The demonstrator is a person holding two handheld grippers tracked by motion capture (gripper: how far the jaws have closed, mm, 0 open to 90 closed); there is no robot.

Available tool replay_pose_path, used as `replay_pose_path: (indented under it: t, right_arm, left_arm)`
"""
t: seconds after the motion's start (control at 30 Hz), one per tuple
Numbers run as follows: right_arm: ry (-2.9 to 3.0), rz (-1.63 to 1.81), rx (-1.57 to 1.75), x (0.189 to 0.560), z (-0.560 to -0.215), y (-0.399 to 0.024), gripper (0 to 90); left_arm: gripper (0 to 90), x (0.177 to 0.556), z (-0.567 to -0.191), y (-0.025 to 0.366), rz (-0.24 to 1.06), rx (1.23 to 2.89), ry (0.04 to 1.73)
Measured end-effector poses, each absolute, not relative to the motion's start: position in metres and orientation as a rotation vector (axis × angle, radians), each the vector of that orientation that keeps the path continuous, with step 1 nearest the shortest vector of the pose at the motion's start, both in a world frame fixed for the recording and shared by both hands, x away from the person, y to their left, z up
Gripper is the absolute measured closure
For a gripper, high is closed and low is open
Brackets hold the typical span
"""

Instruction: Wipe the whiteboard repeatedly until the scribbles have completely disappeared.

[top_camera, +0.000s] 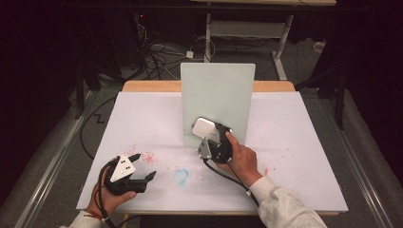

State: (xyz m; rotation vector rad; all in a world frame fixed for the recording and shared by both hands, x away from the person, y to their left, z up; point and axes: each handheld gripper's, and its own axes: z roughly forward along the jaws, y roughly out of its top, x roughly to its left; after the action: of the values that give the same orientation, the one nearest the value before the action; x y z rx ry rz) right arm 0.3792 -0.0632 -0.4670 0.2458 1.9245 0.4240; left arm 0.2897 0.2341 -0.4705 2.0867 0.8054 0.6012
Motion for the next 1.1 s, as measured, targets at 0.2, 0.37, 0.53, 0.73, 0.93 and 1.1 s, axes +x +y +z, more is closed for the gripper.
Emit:
replay_pose_path:
  t: [0.2, 0.37, 0.53, 0.73, 0.93, 1.1]
  right_arm:
    - [1.925, 0.426, 0.226, 0.379, -0.47, -0.043, 31.0]
    - [1.939, 0.389, 0.171, 0.375, -0.481, -0.028, 31.0]
    - [1.955, 0.39, 0.17, 0.374, -0.482, -0.028, 31.0]
    - [1.937, 0.392, 0.233, 0.377, -0.47, -0.052, 31.0]
    - [1.905, 0.396, 0.232, 0.381, -0.462, -0.046, 31.0]
    - [1.905, 0.387, 0.181, 0.38, -0.466, -0.024, 31.0]
  left_arm:
    - [19.3, 0.289, -0.471, 0.234, 0.6, 2.088, 0.801]
    - [19.3, 0.288, -0.47, 0.236, 0.602, 2.083, 0.795]
    - [19.3, 0.29, -0.47, 0.237, 0.615, 2.086, 0.803]
    - [19.3, 0.288, -0.47, 0.239, 0.629, 2.088, 0.806]
    - [19.3, 0.288, -0.47, 0.237, 0.63, 2.094, 0.797]
    - [19.3, 0.289, -0.47, 0.237, 0.622, 2.092, 0.797]
